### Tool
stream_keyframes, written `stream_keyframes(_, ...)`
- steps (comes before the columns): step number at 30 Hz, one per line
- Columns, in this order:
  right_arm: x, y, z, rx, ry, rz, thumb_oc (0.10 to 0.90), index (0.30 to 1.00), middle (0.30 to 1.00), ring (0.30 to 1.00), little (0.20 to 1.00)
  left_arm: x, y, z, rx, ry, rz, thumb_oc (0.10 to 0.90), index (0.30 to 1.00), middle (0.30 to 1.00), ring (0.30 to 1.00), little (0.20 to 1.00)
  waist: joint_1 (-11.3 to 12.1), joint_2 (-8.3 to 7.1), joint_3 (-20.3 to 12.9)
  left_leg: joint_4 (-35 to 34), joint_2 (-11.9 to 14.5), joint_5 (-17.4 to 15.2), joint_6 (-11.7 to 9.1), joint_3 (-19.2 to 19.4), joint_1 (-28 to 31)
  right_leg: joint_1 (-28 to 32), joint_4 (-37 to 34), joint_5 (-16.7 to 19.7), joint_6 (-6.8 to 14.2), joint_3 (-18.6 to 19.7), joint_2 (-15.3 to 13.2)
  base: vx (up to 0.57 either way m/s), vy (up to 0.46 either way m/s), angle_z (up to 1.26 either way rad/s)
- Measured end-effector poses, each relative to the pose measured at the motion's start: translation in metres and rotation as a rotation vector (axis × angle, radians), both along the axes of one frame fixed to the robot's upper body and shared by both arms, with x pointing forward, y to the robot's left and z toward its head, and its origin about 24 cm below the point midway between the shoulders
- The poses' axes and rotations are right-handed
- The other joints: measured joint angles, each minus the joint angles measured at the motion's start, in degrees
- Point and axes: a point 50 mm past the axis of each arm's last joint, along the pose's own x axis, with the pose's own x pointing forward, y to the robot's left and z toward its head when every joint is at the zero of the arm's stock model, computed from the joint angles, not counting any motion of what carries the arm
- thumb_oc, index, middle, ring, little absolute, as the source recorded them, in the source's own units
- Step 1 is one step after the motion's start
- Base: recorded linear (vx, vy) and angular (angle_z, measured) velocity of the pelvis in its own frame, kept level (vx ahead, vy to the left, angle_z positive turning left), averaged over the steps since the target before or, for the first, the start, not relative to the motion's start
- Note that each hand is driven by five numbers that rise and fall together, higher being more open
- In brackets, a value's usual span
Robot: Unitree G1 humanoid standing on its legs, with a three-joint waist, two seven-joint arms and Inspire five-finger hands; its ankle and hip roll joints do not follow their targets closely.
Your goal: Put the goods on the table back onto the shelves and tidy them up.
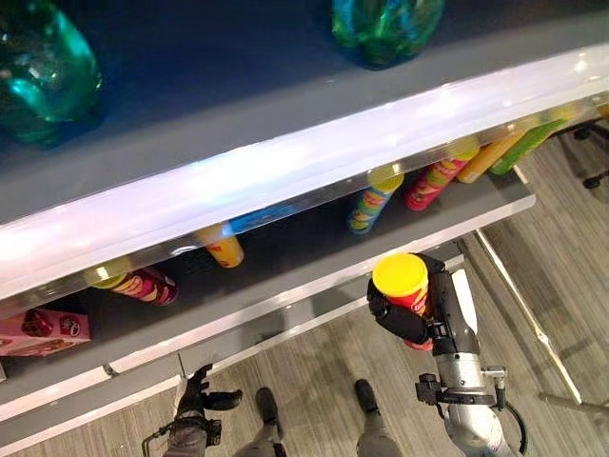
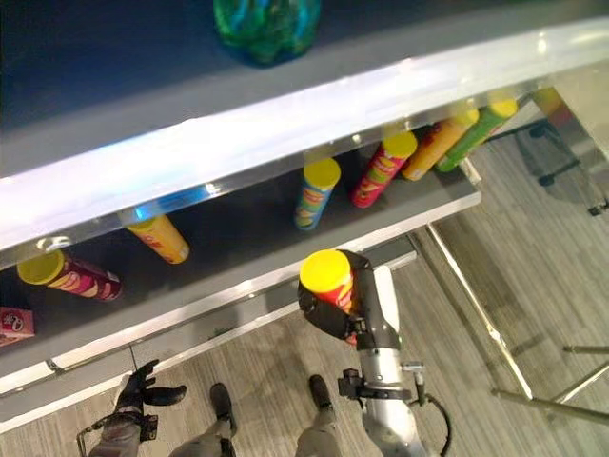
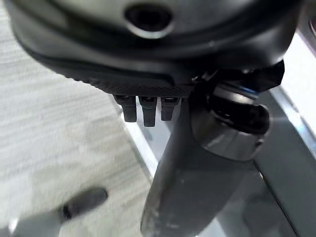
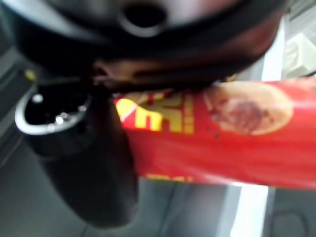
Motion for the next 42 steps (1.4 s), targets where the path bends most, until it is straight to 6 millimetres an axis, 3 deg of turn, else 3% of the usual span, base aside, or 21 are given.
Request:
stream_keyframes(6,0.006,0.004,-0.002,-0.021,0.014,0.068,0.400,0.300,0.300,0.300,0.300,-0.011,-0.015,-0.008,-0.057,0.043,-0.038,0.800,0.900,0.900,0.900,0.900,-0.09,0.06,-0.18,-0.38,3.56,1.67,-2.53,-0.54,-0.83,-0.47,0.00,-1.31,0.15,-2.90,3.48,-0.02,-0.068,-0.01)
stream_keyframes(10,0.010,0.020,-0.012,0.003,0.061,0.148,0.400,0.300,0.300,0.300,0.300,-0.010,-0.015,-0.007,-0.065,0.025,-0.025,0.800,0.900,0.900,0.900,0.900,1.91,0.06,-0.19,-0.79,3.68,2.55,-3.86,-2.79,-2.60,-0.54,-0.01,-4.94,-3.27,-4.49,3.74,-0.02,-0.073,0.33)
stream_keyframes(11,0.011,0.026,-0.012,0.009,0.059,0.173,0.400,0.300,0.300,0.300,0.300,-0.010,-0.015,-0.007,-0.074,0.021,-0.006,0.800,0.900,0.900,0.900,0.900,2.77,0.10,-0.17,-1.13,3.62,2.99,-4.68,-3.56,-3.21,-0.74,-0.01,-6.26,-3.99,-5.24,3.67,-0.04,-0.086,0.44)
stream_keyframes(12,0.019,0.039,-0.010,0.008,0.043,0.230,0.400,0.300,0.300,0.300,0.300,-0.010,-0.012,-0.006,-0.088,0.012,0.039,0.800,0.900,0.900,0.900,0.900,3.60,0.26,-0.14,-1.16,3.81,3.91,-6.13,-4.52,-4.72,-1.36,-0.02,-7.96,-6.06,-6.49,3.86,-0.03,-0.072,0.42)
stream_keyframes(15,0.028,0.049,-0.013,0.006,0.045,0.261,0.400,0.300,0.300,0.300,0.300,-0.020,-0.011,-0.009,-0.110,0.026,0.091,0.800,0.900,0.900,0.900,0.900,5.93,1.93,-0.62,-1.46,5.54,3.95,-6.90,-5.09,-6.44,-2.40,-0.08,-8.04,-7.00,-7.28,5.47,-0.02,-0.030,0.23)
stream_keyframes(17,0.032,0.050,-0.013,0.013,0.044,0.262,0.400,0.300,0.300,0.300,0.300,-0.027,-0.009,-0.011,-0.113,0.038,0.115,0.800,0.900,0.900,0.900,0.900,6.57,3.38,-0.77,-1.46,5.95,3.95,-6.90,-5.12,-7.80,-2.78,-0.10,-8.00,-7.14,-8.60,5.68,-0.02,-0.019,0.34)
stream_keyframes(22,0.032,0.054,-0.015,0.075,0.055,0.249,0.400,0.300,0.300,0.300,0.300,-0.041,-0.007,-0.014,-0.109,0.066,0.130,0.800,0.900,0.900,0.900,0.900,6.35,4.51,-1.35,-1.47,5.48,4.82,-6.61,-5.11,-9.76,-4.50,-0.07,-7.36,-7.19,-8.66,5.12,0.00,-0.002,0.06)
stream_keyframes(29,0.041,0.053,-0.020,0.230,0.068,0.112,0.400,0.300,0.300,0.300,0.300,-0.040,-0.018,-0.015,-0.140,0.063,0.132,0.800,0.900,0.900,0.900,0.900,7.09,6.54,-2.57,-1.19,2.91,5.76,-5.61,-5.29,-10.36,-4.74,-0.01,-7.49,-6.03,-9.43,2.57,0.03,0.037,0.07)
stream_keyframes(32,0.052,0.051,-0.008,0.283,0.004,0.053,0.400,0.300,0.300,0.300,0.300,-0.038,-0.024,-0.015,-0.149,0.060,0.111,0.800,0.900,0.900,0.900,0.900,7.58,7.38,-3.13,-1.16,2.13,5.64,-5.41,-5.74,-11.27,-5.32,0.00,-7.64,-5.82,-9.99,1.85,0.02,0.035,0.12)
stream_keyframes(42,0.074,0.063,0.037,0.344,-0.254,-0.002,0.400,0.300,0.300,0.300,0.300,-0.026,-0.034,-0.011,-0.172,0.013,0.060,0.800,0.900,0.900,0.900,0.900,9.53,7.41,-3.15,-1.17,0.89,5.44,-5.15,-6.05,-13.20,-7.14,0.00,-7.93,-5.15,-10.09,0.70,0.01,0.015,0.02)
